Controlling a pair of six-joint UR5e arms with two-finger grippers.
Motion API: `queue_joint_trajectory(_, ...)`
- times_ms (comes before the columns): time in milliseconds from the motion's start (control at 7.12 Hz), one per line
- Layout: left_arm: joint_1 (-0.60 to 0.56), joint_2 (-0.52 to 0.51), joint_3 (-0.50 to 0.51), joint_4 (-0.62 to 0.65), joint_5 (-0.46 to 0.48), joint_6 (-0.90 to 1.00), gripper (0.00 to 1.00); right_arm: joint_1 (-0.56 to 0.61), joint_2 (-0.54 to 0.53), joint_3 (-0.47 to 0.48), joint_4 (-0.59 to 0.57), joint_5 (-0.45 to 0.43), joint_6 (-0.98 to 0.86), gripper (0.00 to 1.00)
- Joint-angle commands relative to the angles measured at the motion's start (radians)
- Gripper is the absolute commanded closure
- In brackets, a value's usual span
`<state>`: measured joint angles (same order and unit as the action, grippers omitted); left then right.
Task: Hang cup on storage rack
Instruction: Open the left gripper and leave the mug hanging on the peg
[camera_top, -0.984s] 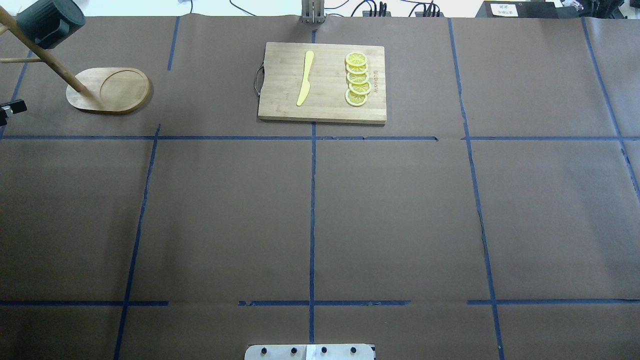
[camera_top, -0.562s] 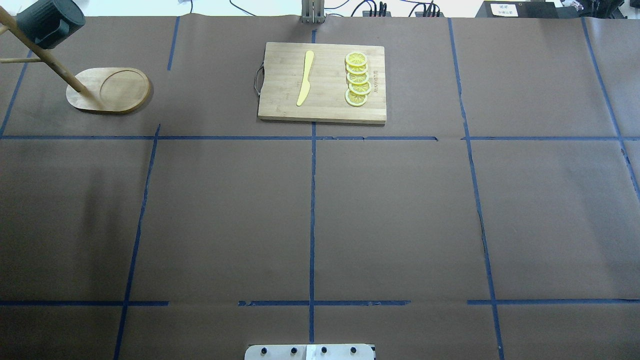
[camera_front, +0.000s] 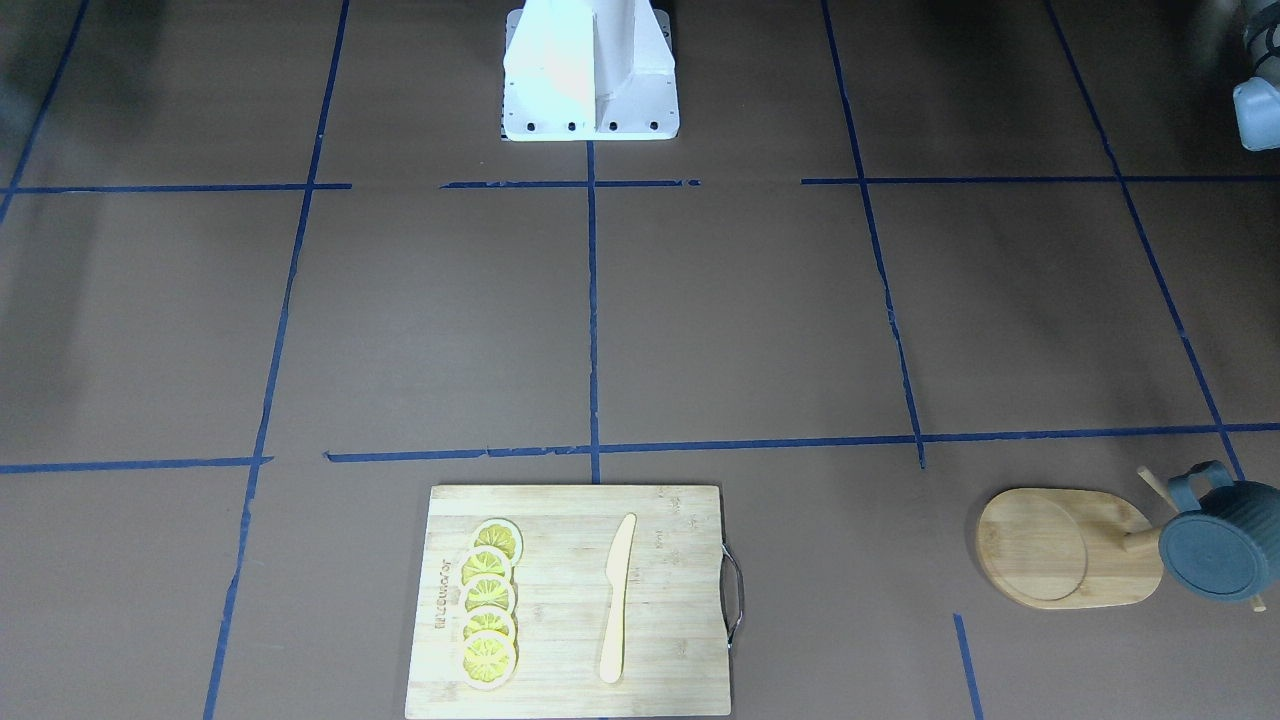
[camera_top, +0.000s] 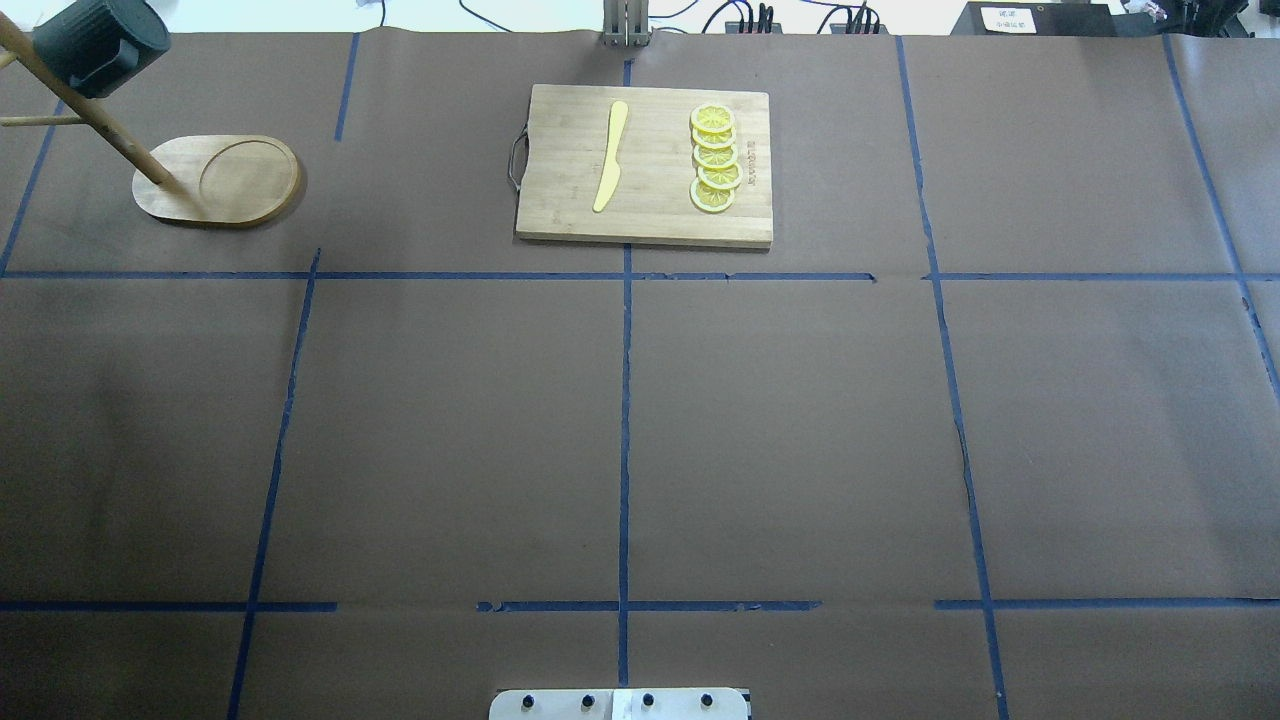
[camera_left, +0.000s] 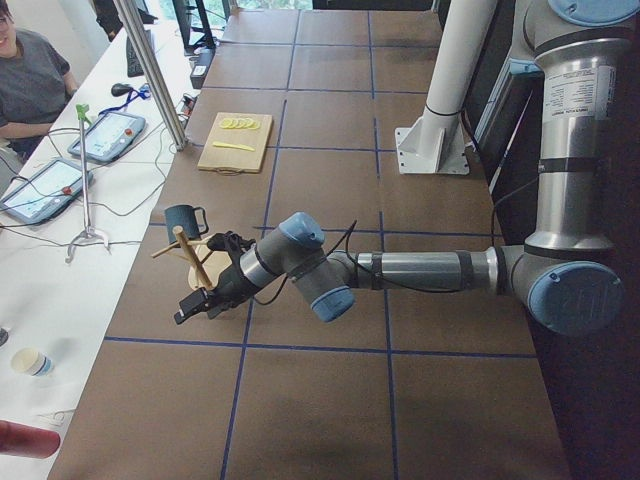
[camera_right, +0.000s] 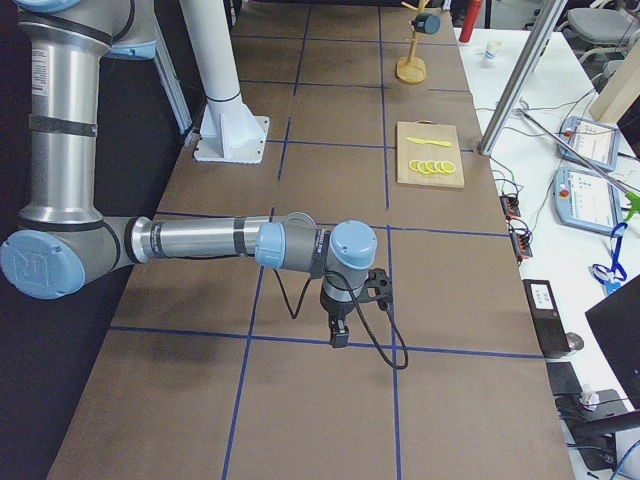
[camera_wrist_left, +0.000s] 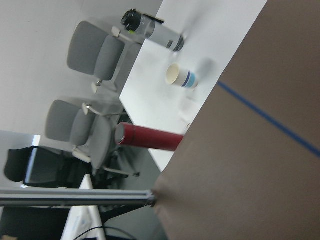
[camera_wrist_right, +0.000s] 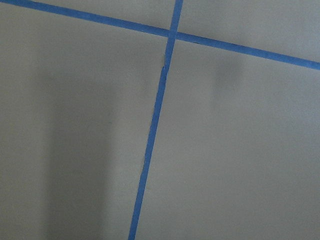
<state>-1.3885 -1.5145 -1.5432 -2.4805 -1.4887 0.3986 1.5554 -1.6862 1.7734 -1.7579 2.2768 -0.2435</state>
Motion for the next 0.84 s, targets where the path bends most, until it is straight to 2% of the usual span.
queue_joint_trajectory(0, -0.003, 0.025, -0.011, 0.311, 0.068, 0.03, 0.0, 0.0, -0.004, 0.0, 0.0, 0.001, 0.0, 0.0)
queue_joint_trajectory(141, -0.009, 0.03, -0.003, 0.433, -0.018, -0.151, 0.0, 0.0, -0.004, -0.002, 0.0, 0.001, 0.0, 0.0)
queue_joint_trajectory(281, -0.018, 0.046, 0.027, 0.462, -0.293, -0.32, 0.0, 0.0, -0.003, -0.003, 0.0, 0.001, 0.0, 0.0)
queue_joint_trajectory(422, -0.05, 0.046, 0.052, 0.465, -0.496, -0.484, 0.0, 0.0, -0.004, -0.003, 0.009, 0.001, 0.0, 0.0)
queue_joint_trajectory(703, -0.096, 0.028, 0.045, 0.605, -0.727, -0.521, 0.0, 0.0, -0.001, -0.017, 0.014, 0.001, 0.0, 0.0)
